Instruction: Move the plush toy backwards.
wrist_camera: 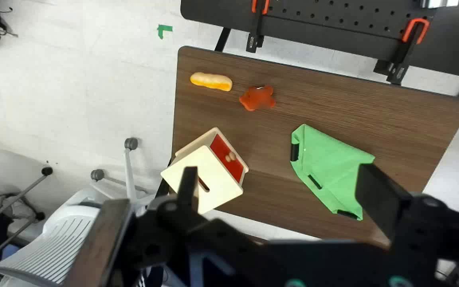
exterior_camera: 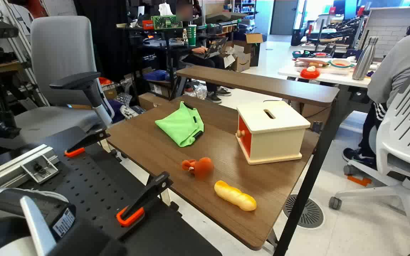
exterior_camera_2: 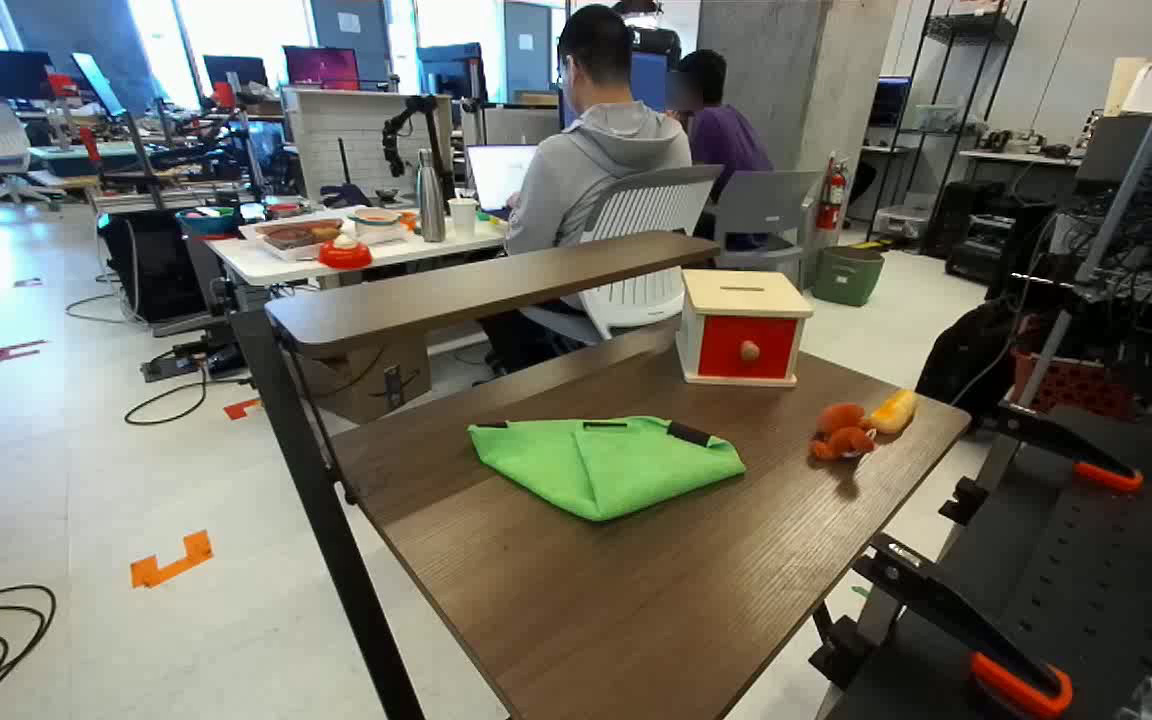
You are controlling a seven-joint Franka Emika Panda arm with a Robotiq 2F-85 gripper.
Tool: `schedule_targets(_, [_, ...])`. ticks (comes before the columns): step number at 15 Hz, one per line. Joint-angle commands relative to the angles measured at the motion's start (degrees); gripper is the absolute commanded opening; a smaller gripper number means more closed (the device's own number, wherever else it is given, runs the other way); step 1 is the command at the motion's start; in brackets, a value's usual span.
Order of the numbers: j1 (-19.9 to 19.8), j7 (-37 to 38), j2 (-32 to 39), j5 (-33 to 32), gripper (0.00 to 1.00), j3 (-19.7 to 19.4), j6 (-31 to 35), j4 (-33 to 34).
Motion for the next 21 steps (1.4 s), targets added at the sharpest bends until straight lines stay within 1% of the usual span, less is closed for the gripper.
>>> schedule_targets(1, [0.8,0.5,0.1,-0.5,1.0,-0.5,-0.2,0.2])
schedule_targets(17, [0.8,0.5,0.0,-0.5,1.0,-0.5,-0.2,0.3])
schedule_targets(18, [0.0,1.5,0.5,-1.6,1.0,-0.4,2.2,-0.9])
schedule_targets(21, [-0.5,2.3,3.7,-3.1,1.0,-1.0,7.6,-3.0])
